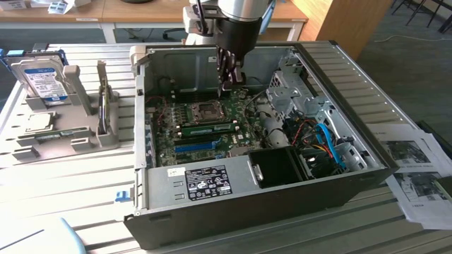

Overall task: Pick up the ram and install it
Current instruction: 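Press down the ram until it locks into place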

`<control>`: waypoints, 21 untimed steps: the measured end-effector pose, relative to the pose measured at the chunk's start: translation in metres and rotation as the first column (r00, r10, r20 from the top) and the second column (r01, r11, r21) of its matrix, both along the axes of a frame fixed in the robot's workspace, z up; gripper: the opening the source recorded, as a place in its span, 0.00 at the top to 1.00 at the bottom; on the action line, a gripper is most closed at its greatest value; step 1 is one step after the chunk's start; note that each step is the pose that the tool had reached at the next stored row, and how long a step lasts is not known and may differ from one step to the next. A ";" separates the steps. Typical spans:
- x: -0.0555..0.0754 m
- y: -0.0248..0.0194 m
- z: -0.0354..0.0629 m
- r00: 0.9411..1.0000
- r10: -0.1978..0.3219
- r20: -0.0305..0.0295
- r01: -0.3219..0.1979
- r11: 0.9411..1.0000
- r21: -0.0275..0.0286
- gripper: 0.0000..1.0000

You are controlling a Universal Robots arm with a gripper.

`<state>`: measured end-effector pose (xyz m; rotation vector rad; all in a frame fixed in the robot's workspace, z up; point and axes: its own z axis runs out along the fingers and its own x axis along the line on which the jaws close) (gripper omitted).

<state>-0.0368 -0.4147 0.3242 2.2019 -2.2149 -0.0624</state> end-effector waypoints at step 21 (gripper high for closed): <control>0.033 0.0000 0.0000 1.000 0.000 -0.001 0.000 1.000 0.000 0.91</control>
